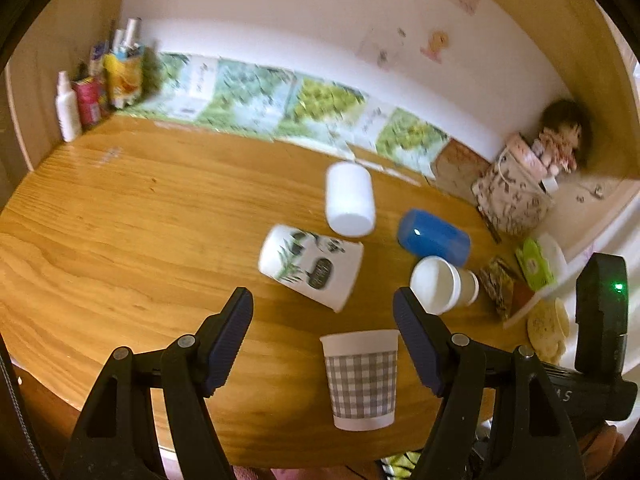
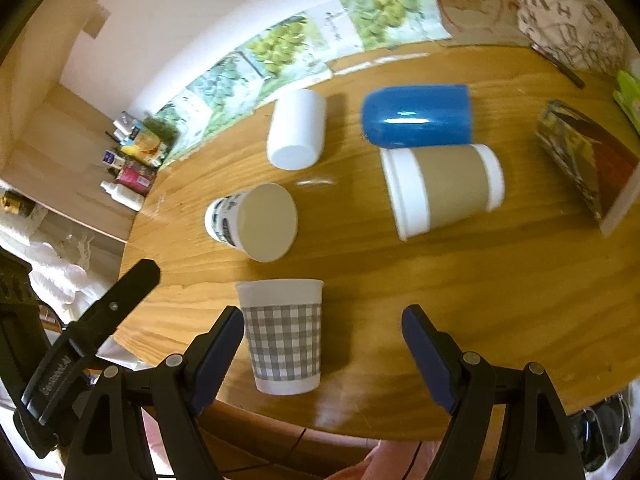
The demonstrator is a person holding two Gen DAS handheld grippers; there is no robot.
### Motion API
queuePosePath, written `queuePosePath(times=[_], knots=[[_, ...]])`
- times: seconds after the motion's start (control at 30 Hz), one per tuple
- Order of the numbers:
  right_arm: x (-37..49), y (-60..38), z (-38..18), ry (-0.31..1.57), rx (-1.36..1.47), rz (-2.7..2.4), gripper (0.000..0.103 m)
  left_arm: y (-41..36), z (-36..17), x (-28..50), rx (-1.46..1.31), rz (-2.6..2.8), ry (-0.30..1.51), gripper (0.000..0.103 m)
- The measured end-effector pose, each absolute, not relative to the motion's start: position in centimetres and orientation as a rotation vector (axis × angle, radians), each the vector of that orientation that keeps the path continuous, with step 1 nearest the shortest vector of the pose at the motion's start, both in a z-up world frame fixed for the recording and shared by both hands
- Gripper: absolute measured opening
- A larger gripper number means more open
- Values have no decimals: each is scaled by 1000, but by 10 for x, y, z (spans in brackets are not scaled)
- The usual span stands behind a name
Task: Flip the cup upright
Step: 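Move the right tool to the upright gingham cup and close on it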
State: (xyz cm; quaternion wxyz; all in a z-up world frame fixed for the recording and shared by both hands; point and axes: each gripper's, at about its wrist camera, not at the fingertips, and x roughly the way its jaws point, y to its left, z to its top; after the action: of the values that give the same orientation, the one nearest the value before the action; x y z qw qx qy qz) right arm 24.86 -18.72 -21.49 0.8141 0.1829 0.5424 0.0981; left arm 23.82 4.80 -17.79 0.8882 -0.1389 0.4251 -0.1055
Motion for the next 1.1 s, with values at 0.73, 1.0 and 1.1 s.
queuePosePath(times=[0.73,1.0,1.1], knots=[[276,-93,-265,1297,303,361,82,117,-191,217,-297,-80,910,76],[286,-83,-277,1333,284,371,82,118,-194,217,-290,-89,941,76],[288,-80,-278,1337,276,374,82,118,-195,218,-286,-92,945,76]])
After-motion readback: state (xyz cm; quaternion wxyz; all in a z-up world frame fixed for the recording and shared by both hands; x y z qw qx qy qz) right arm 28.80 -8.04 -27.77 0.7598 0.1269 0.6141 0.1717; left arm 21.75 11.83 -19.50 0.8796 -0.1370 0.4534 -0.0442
